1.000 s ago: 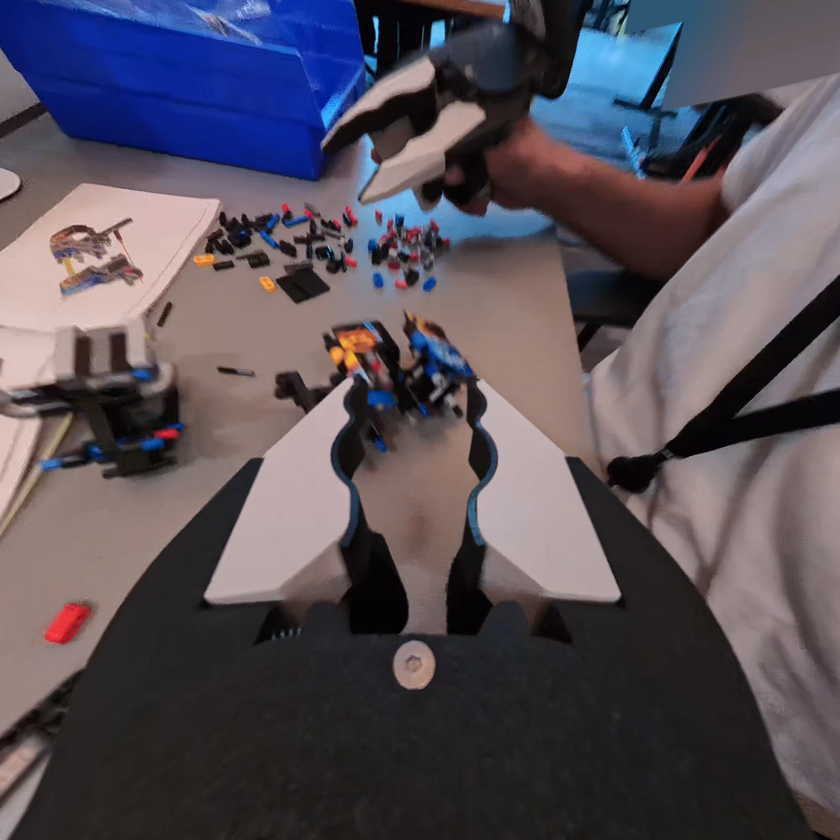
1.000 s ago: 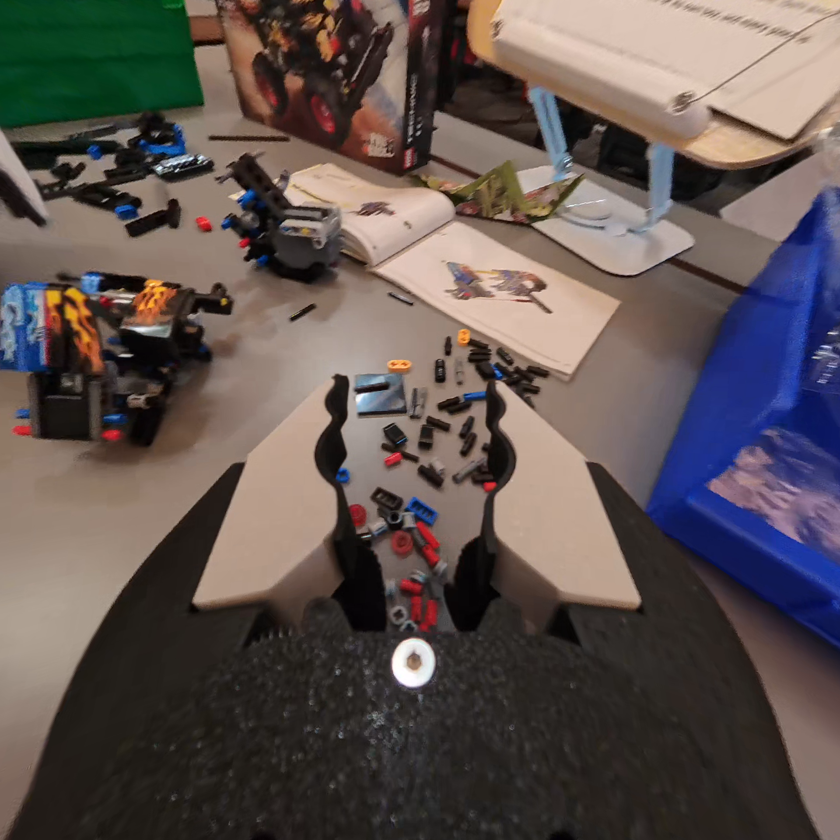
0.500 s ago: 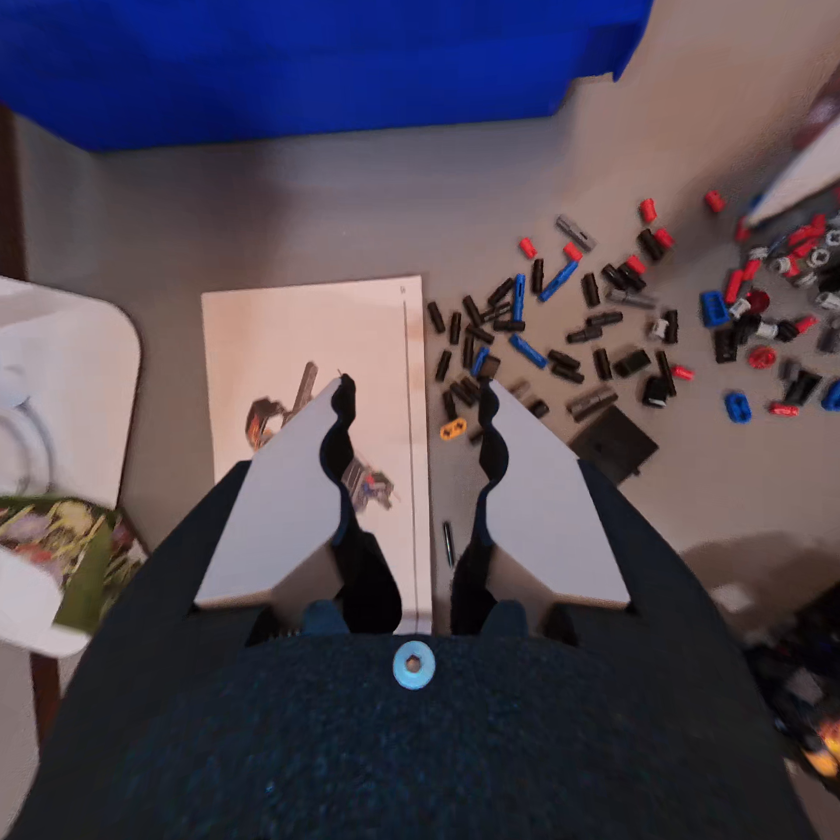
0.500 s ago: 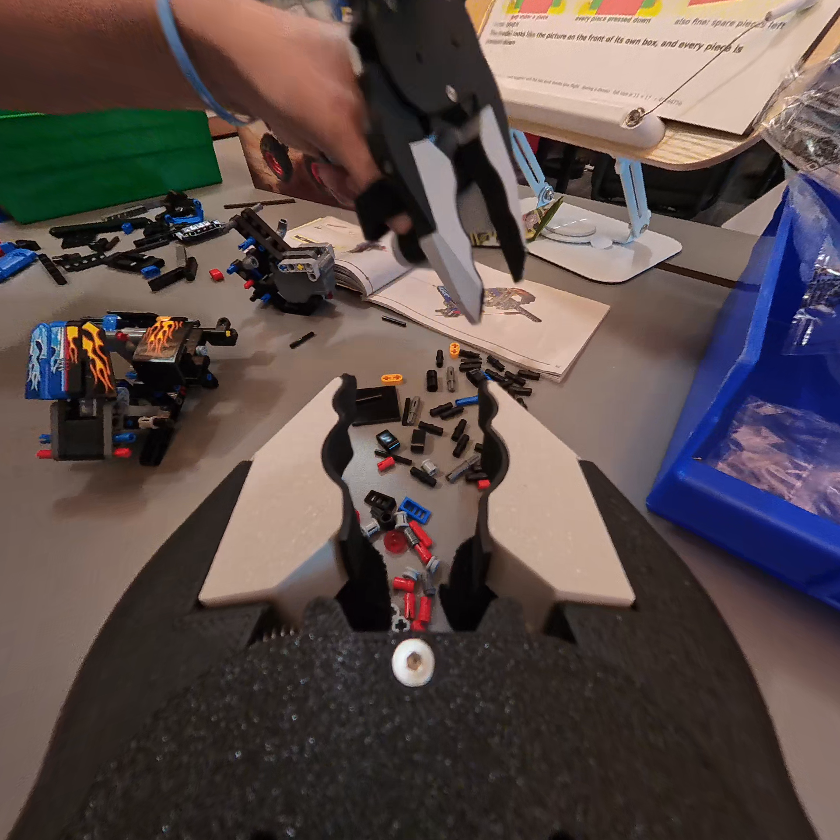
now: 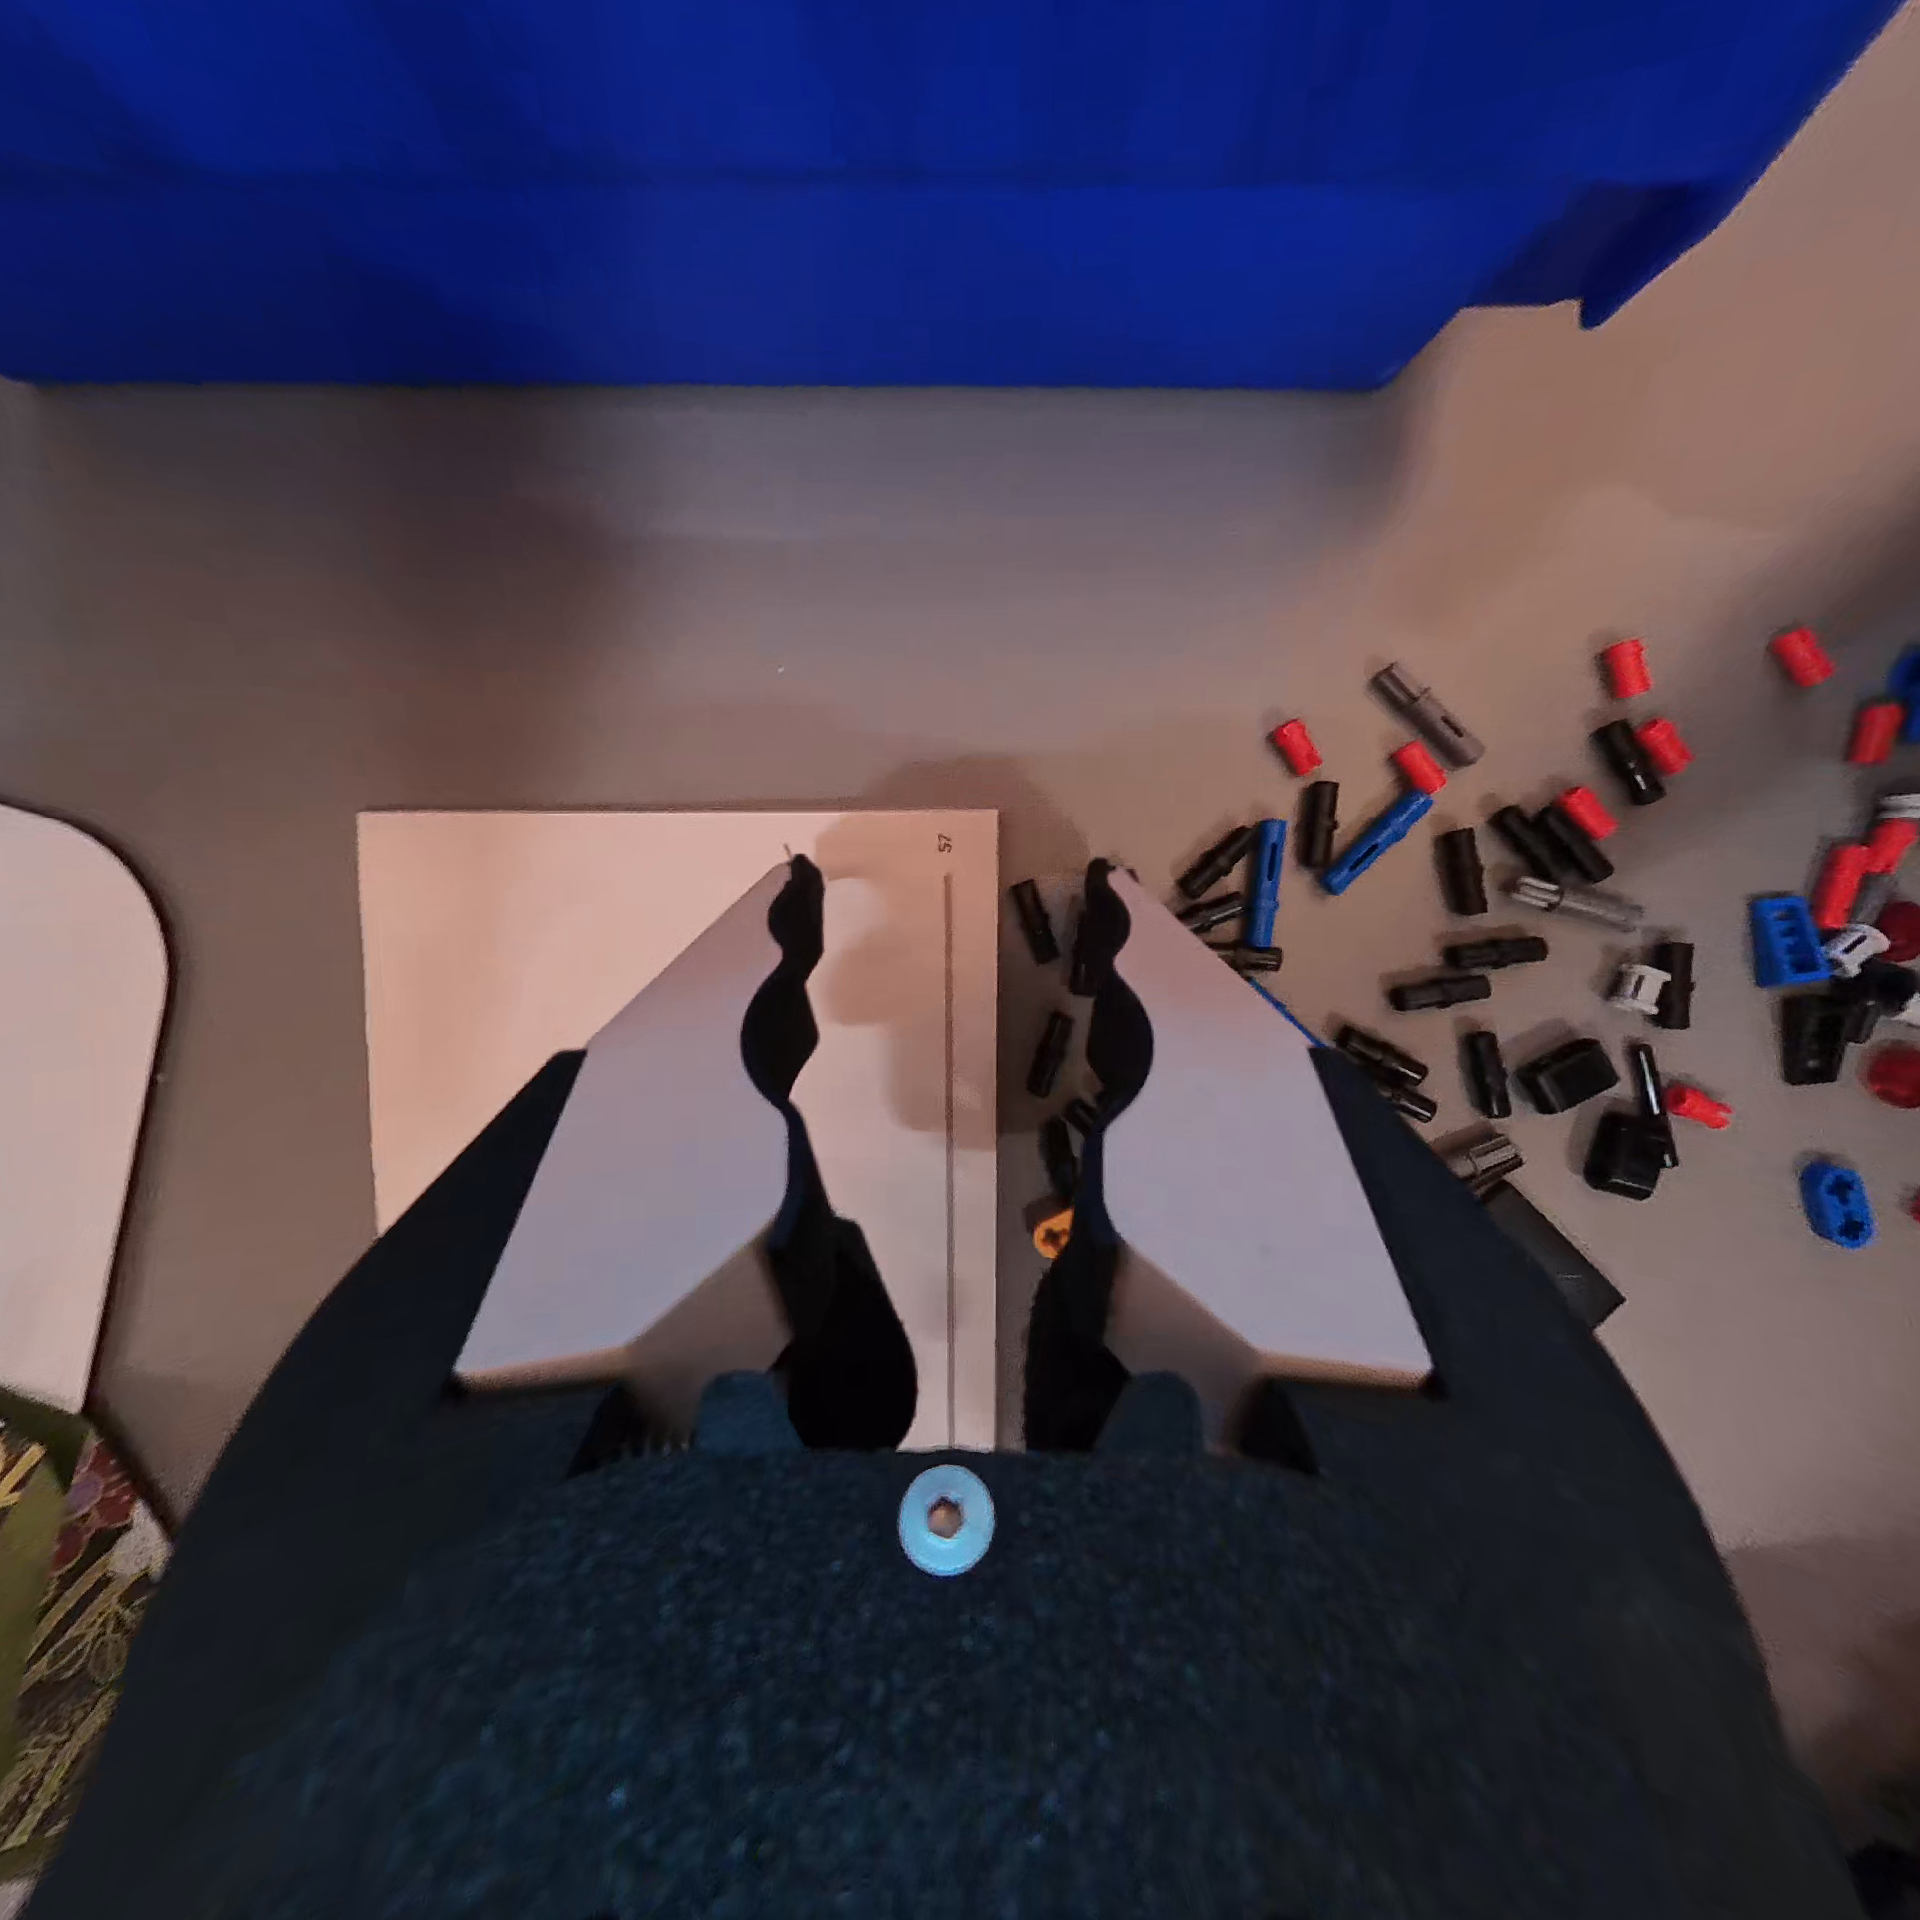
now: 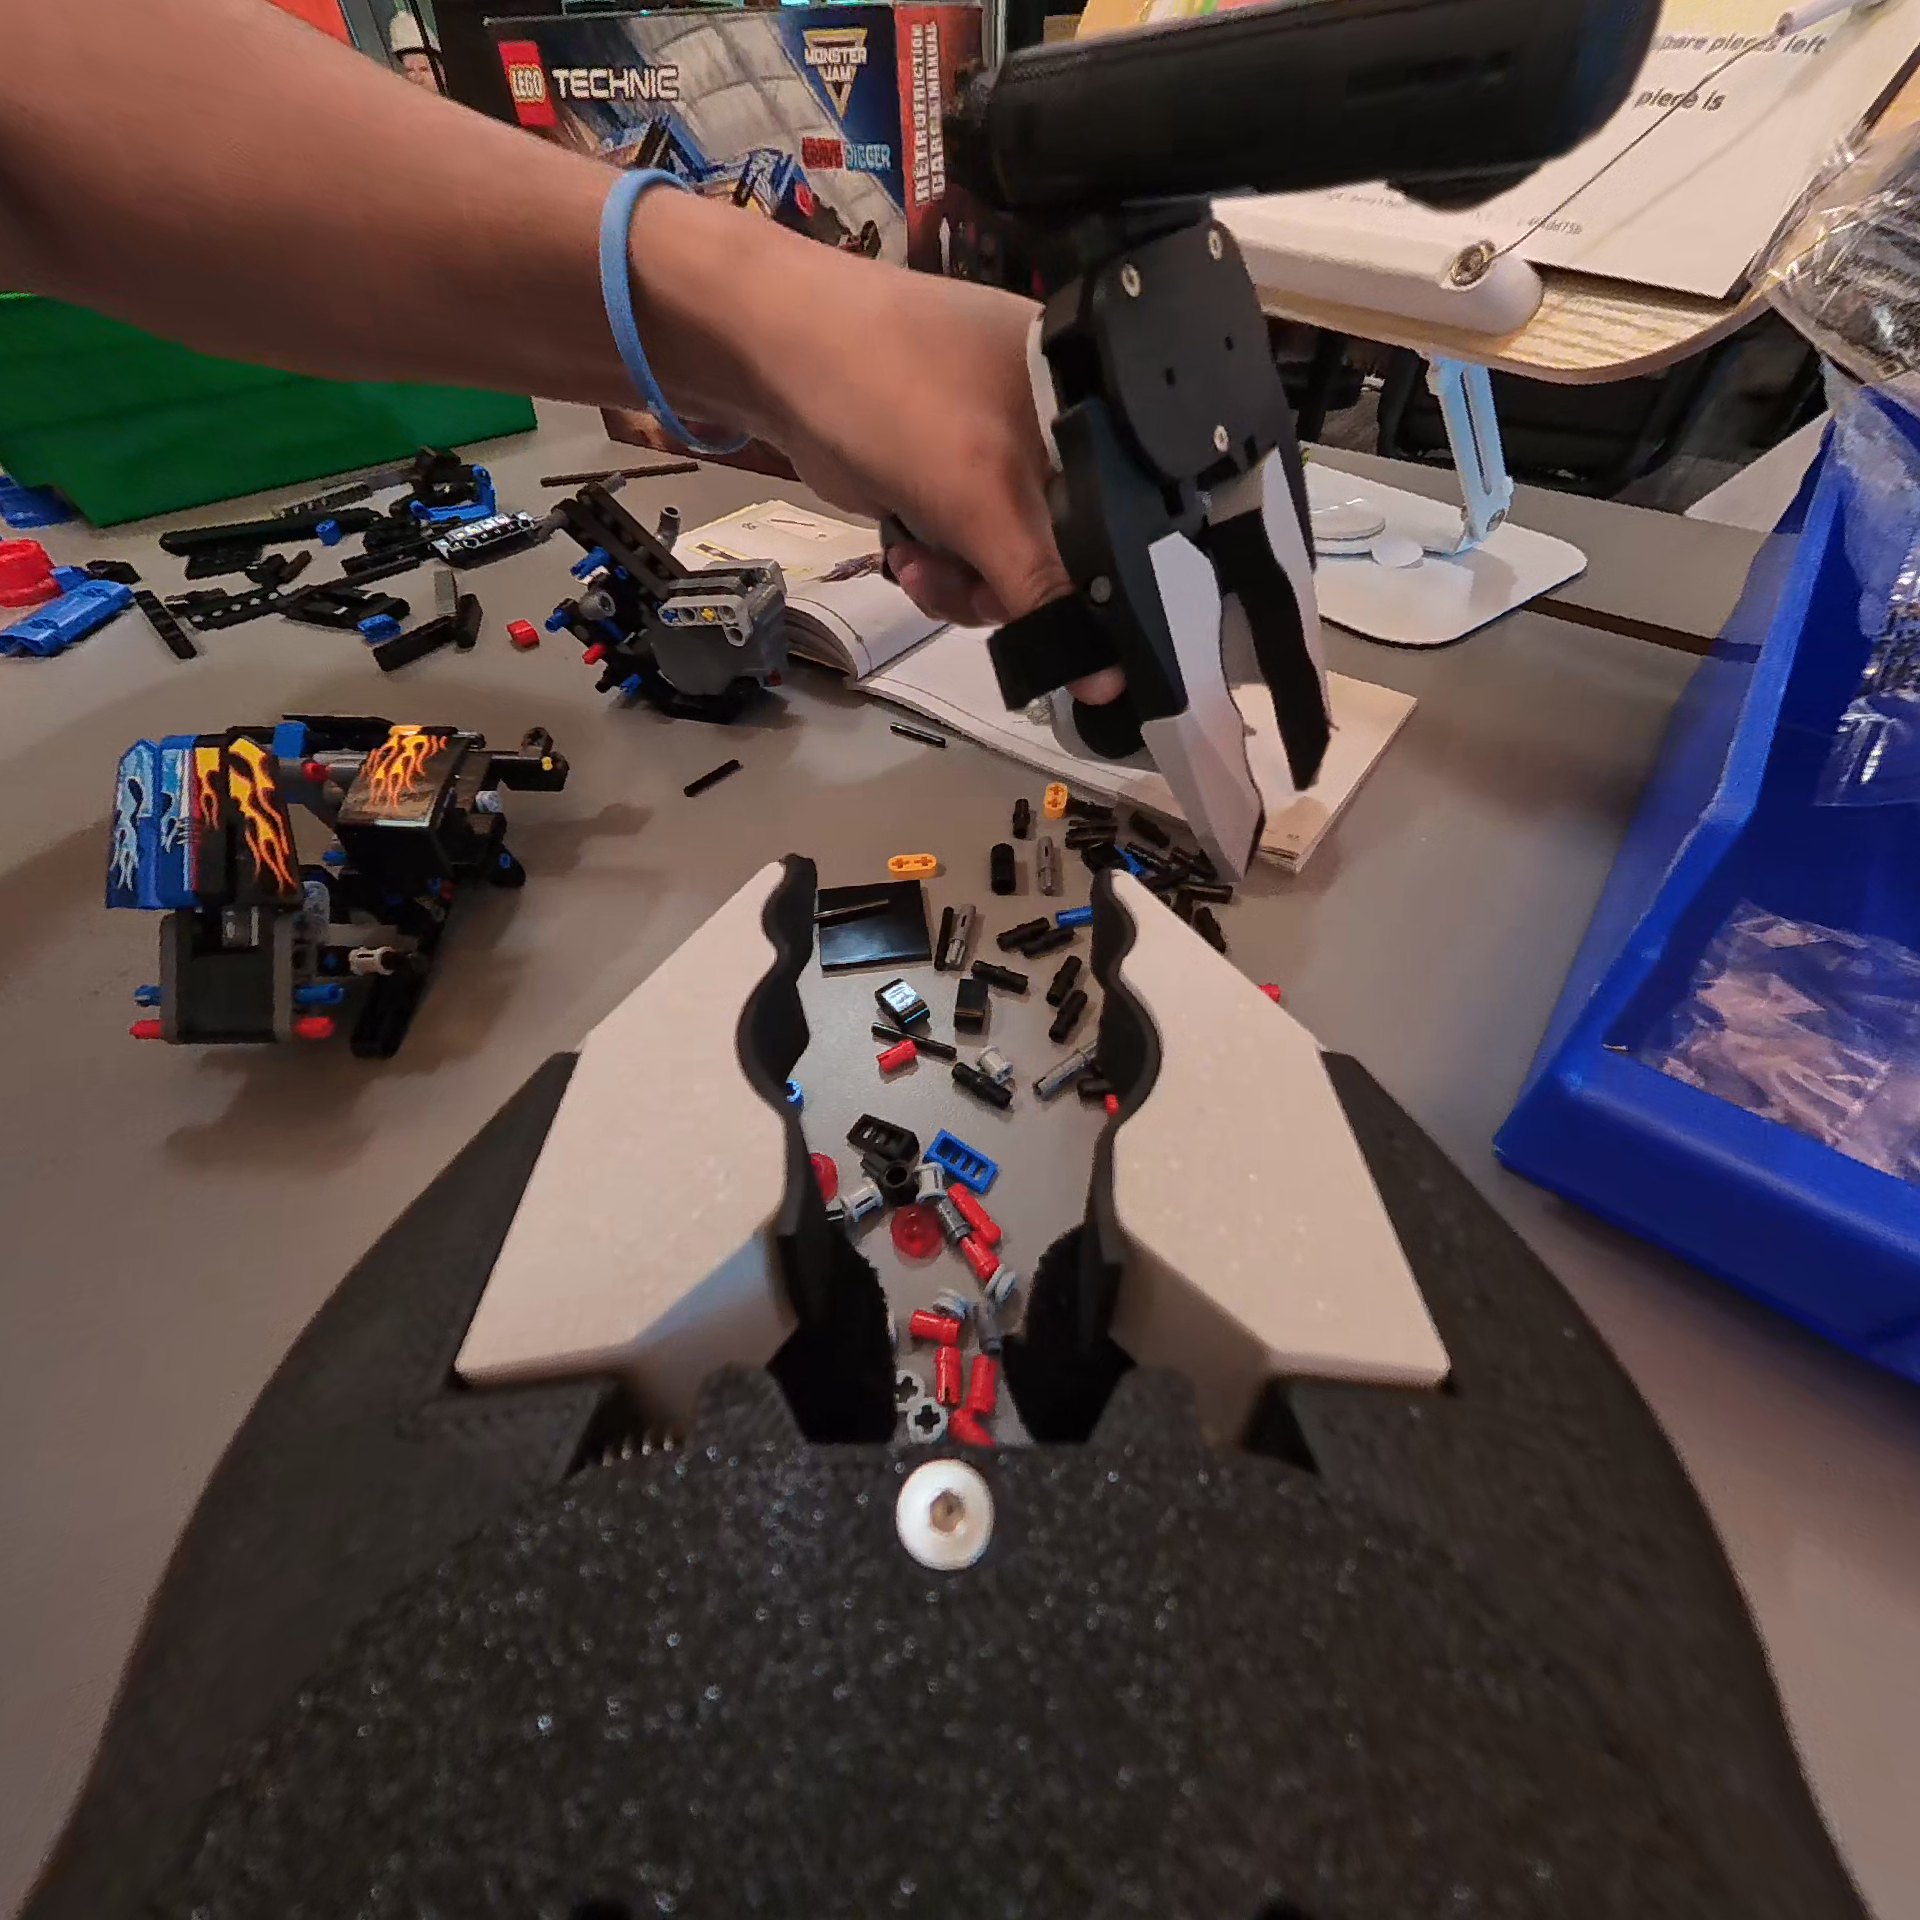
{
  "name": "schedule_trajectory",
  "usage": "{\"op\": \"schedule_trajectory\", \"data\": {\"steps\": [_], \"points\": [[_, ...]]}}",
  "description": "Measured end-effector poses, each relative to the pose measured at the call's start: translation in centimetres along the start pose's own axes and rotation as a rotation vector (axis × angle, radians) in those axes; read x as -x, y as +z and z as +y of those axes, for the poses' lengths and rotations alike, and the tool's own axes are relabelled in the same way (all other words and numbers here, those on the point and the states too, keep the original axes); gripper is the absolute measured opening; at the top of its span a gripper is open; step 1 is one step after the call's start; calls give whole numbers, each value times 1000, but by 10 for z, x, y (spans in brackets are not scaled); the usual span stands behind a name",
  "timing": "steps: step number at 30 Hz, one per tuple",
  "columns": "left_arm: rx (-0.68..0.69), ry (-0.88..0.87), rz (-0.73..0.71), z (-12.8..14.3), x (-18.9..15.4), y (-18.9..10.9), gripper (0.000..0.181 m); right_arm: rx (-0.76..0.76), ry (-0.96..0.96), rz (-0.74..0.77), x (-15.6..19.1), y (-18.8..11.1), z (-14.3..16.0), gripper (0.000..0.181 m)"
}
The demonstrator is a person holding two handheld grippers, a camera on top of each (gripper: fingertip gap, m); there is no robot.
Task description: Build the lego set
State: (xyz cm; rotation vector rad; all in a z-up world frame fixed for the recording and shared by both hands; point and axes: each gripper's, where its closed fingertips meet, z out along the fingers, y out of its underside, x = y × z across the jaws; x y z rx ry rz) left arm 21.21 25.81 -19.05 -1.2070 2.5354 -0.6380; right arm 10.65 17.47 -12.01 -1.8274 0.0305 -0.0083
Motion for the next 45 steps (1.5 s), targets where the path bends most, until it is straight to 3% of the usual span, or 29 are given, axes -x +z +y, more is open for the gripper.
{"op": "schedule_trajectory", "data": {"steps": [5, 8, 24, 33, 41, 45], "points": [[-4, -22, 3, -1, -1, 2, 10, -3, 7, -8, 0, -1, 0, 52], [-18, -16, 8, -2, -4, -2, 0, -4, 12, -10, 0, -1, 0, 51], [-64, 30, -137, 4, 11, -27, 0, 12, 9, -8, 0, 1, 1, 48], [-126, -40, -117, 19, 12, -45, 0, 34, -14, 27, -5, 6, 3, 47], [-228, -159, -79, 33, 18, -77, 0, 294, -65, 71, -40, 46, 5, 57], [-261, -147, -46, 13, 15, -69, 0, 357, -50, 31, -49, 61, 1, 58]]}}
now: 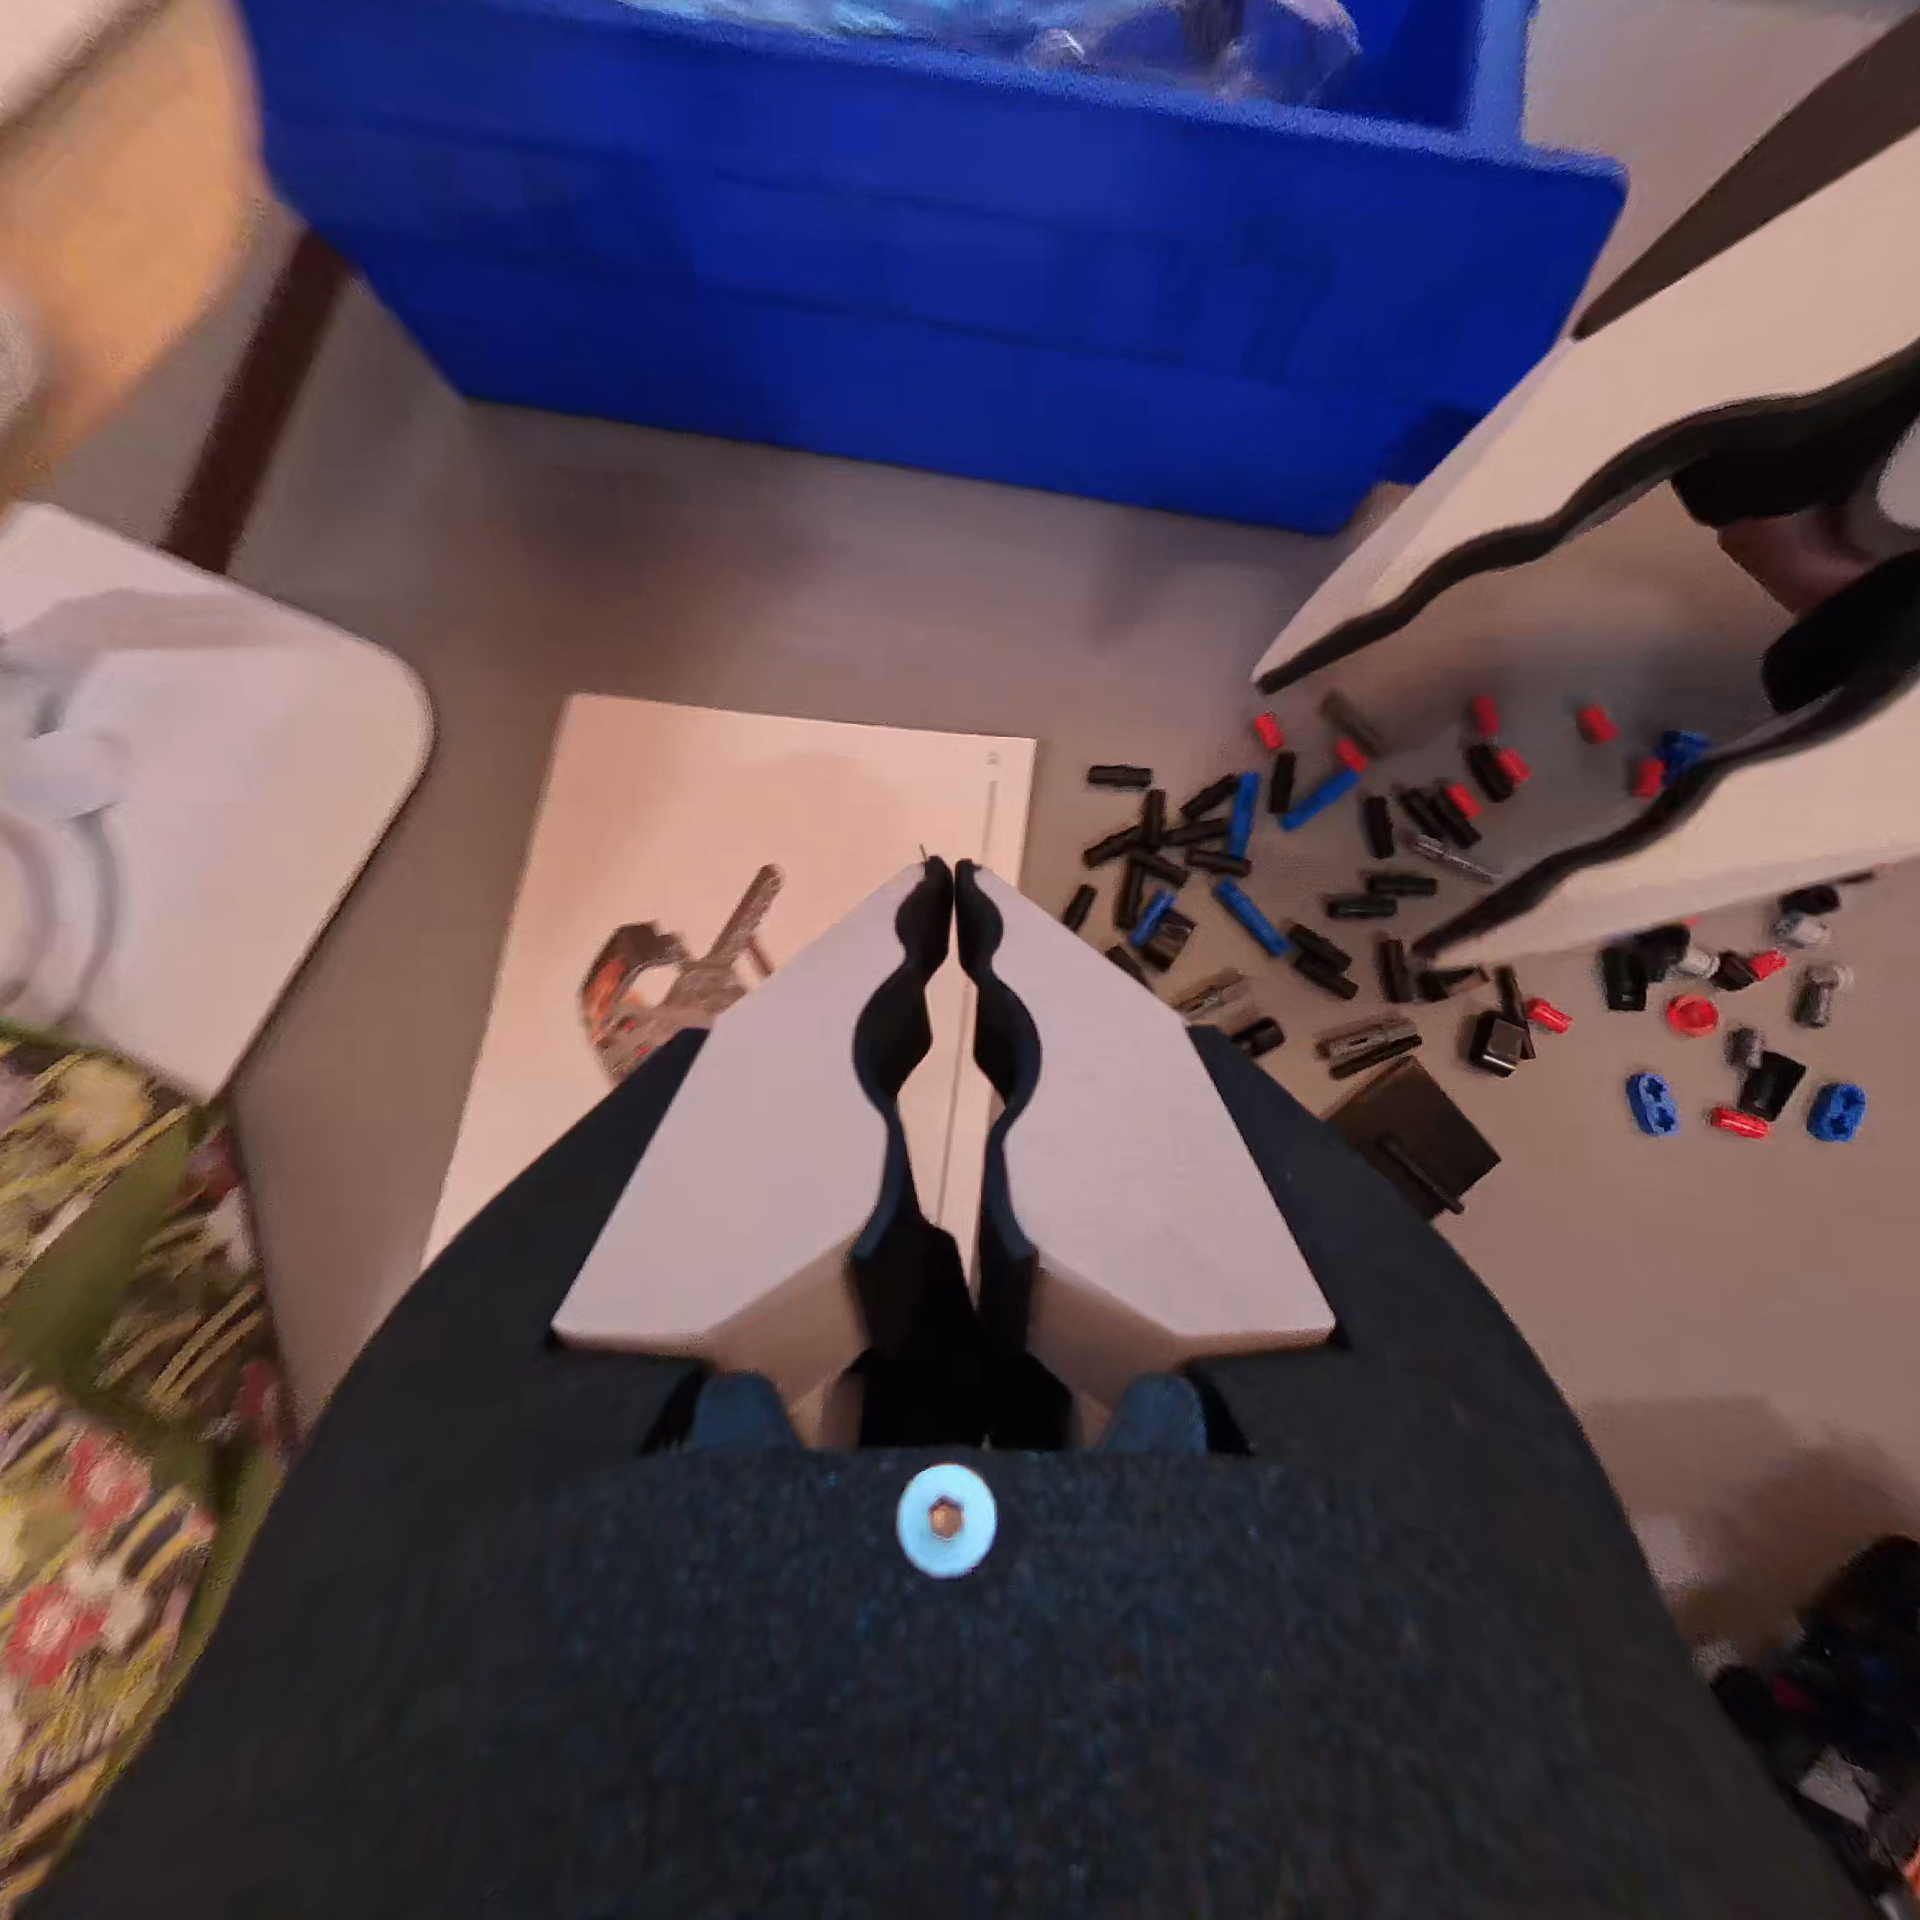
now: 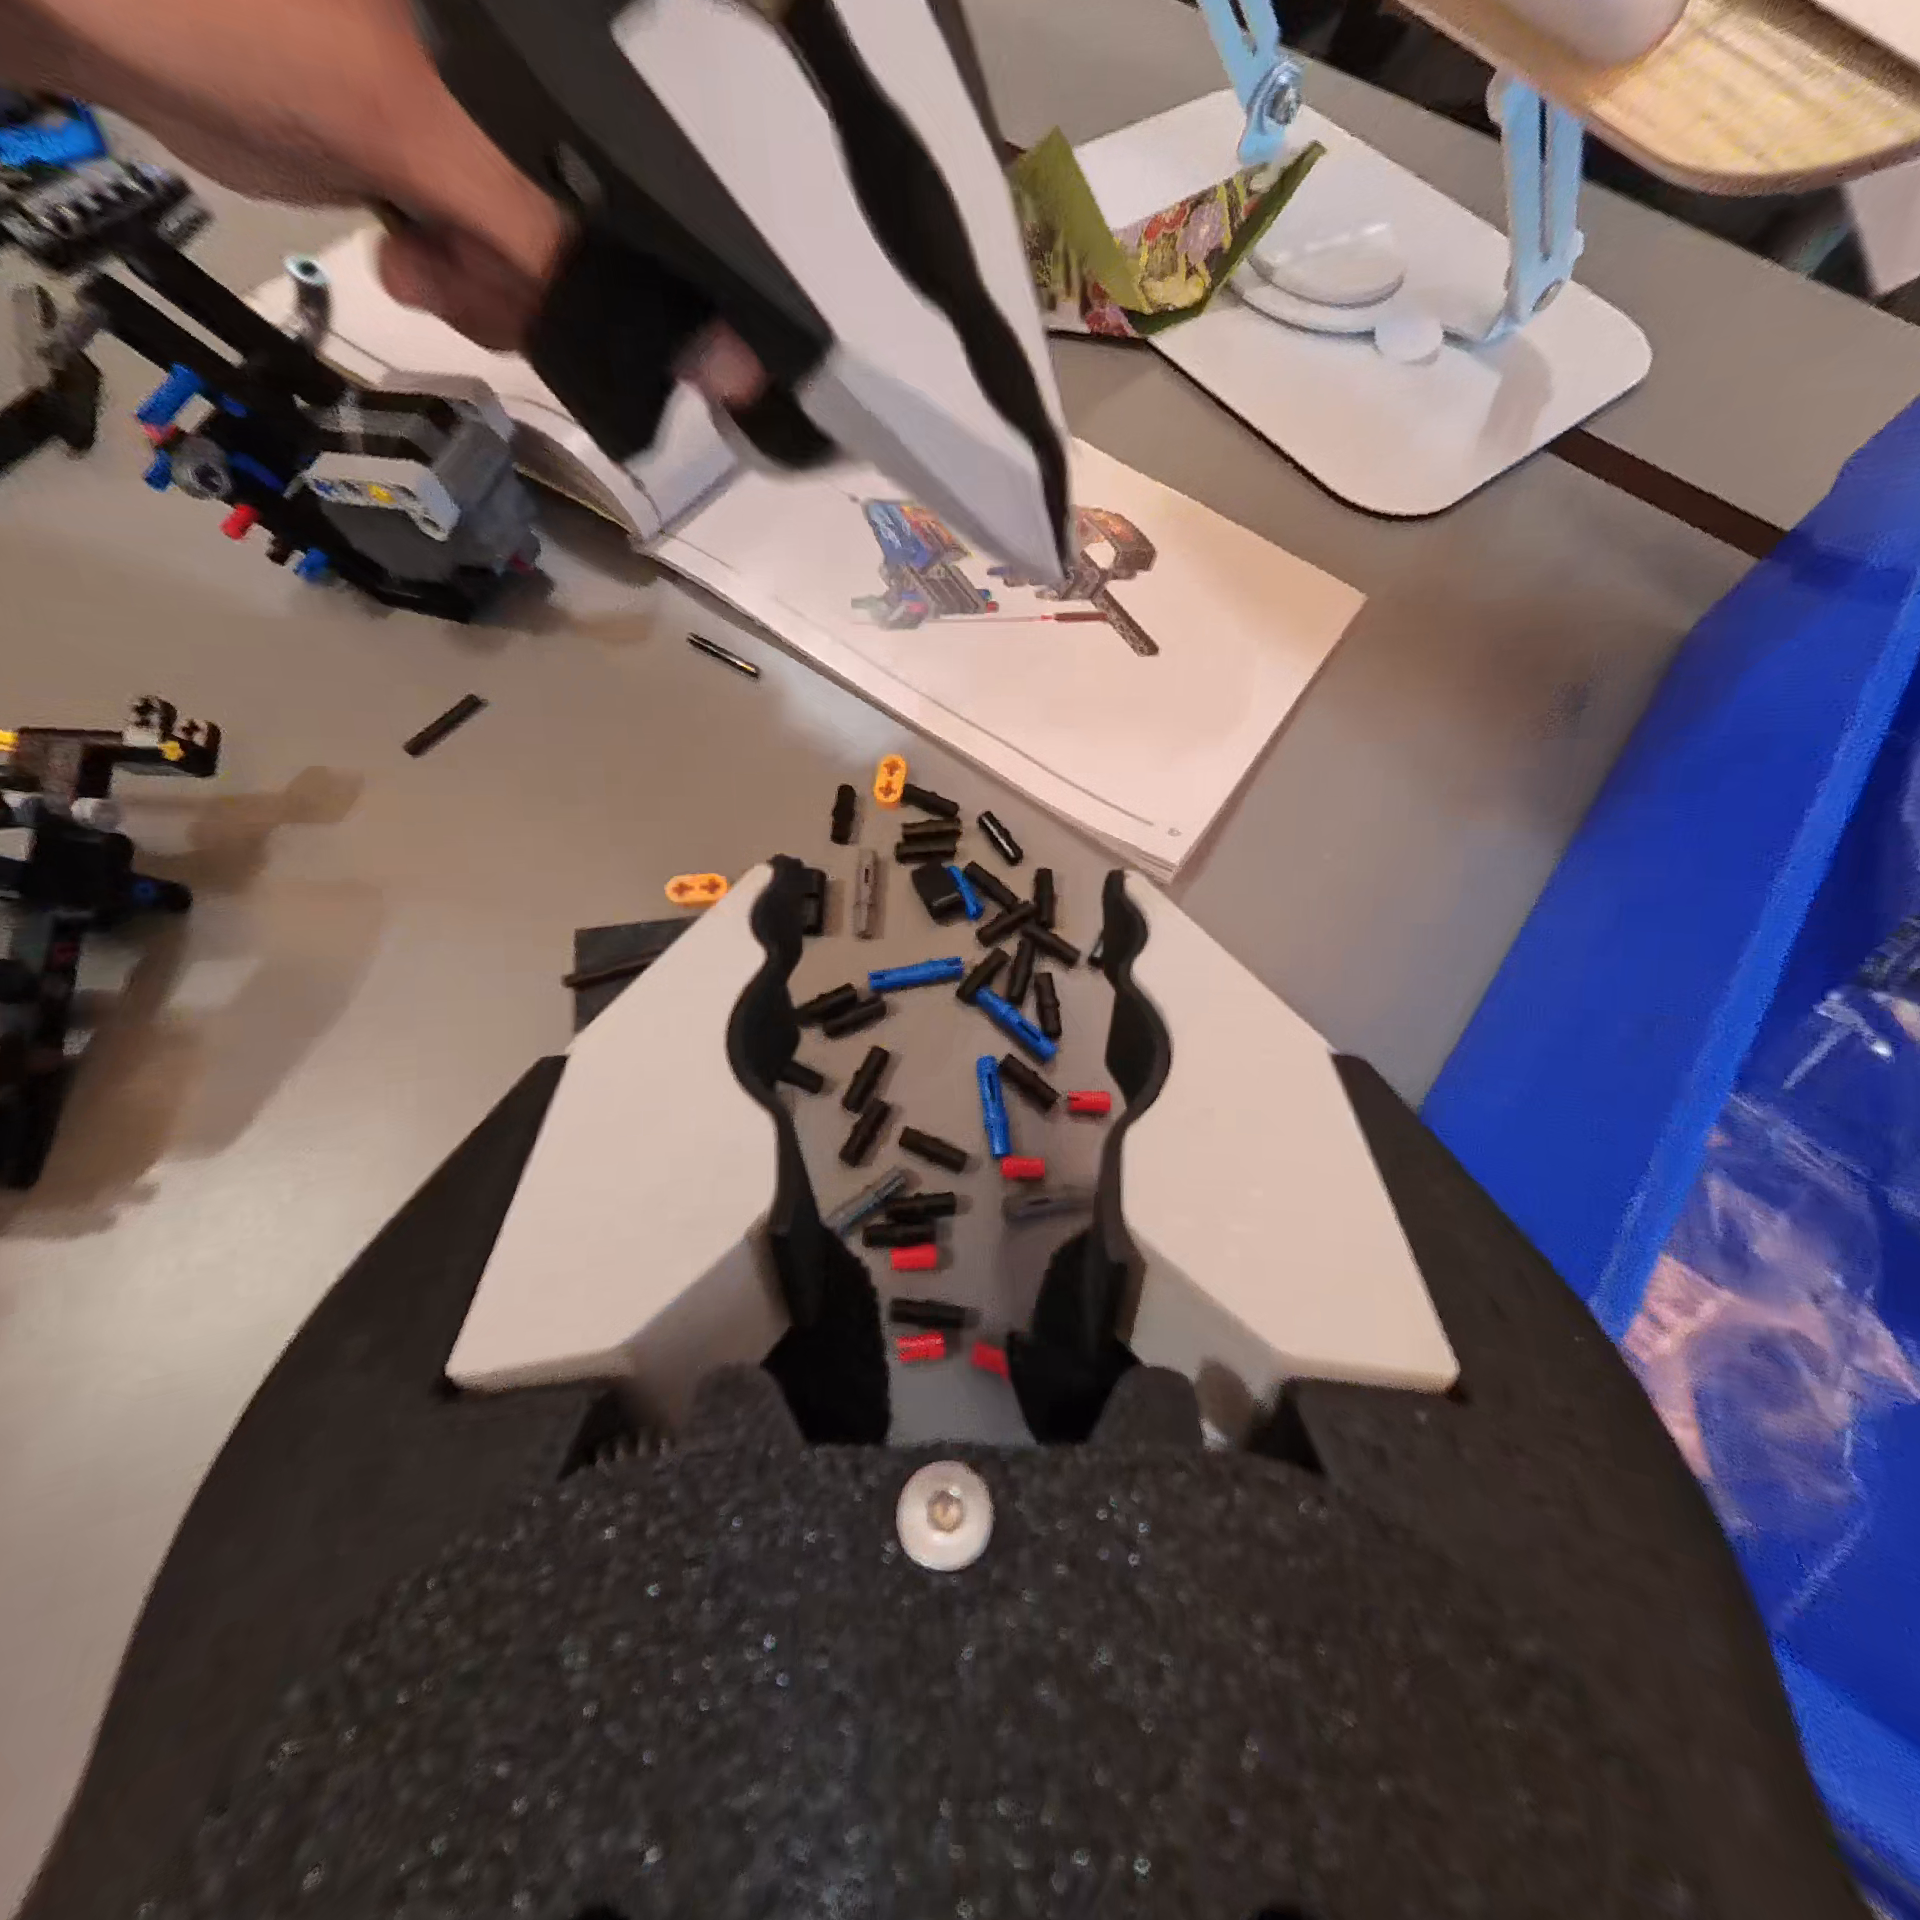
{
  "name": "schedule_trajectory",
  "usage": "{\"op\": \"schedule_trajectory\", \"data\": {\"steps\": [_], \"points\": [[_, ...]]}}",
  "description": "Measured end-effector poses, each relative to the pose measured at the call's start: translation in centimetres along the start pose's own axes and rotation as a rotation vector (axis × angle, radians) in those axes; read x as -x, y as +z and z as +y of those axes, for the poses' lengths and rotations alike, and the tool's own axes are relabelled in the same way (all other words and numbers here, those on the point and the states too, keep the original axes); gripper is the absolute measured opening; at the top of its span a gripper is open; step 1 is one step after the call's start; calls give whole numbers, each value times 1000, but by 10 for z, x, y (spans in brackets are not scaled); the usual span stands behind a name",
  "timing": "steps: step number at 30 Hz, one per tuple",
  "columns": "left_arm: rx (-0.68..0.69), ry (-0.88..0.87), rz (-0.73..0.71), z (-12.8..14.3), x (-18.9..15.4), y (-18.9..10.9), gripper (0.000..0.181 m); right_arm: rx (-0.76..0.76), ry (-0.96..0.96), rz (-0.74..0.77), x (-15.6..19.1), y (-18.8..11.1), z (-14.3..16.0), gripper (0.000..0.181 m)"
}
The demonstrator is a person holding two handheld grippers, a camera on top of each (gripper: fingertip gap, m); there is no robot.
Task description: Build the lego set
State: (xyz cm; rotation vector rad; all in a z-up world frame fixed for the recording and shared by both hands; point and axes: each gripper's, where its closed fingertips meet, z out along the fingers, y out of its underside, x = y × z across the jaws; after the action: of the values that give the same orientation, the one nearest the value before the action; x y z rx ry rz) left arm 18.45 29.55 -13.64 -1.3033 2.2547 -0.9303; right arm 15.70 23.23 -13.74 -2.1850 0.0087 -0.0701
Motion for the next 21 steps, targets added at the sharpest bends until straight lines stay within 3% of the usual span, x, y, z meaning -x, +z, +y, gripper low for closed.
{"op": "schedule_trajectory", "data": {"steps": [3, 9, 14, 16, 21], "points": [[62, 62, -15, -1, -3, 31, 31, -7, -3, -18, 11, 1, 8, 57], [115, 109, 13, 4, -10, 60, 32, -87, -31, 48, 8, -9, 17, 51], [143, 125, -9, 9, -4, 65, 23, -90, 23, -35, 13, -7, 18, 49], [134, 110, -1, 7, -4, 64, 0, -86, 13, -33, 12, -7, 19, 49], [143, 87, 12, 4, -1, 56, 0, -78, -2, -26, 11, -8, 21, 49]]}}
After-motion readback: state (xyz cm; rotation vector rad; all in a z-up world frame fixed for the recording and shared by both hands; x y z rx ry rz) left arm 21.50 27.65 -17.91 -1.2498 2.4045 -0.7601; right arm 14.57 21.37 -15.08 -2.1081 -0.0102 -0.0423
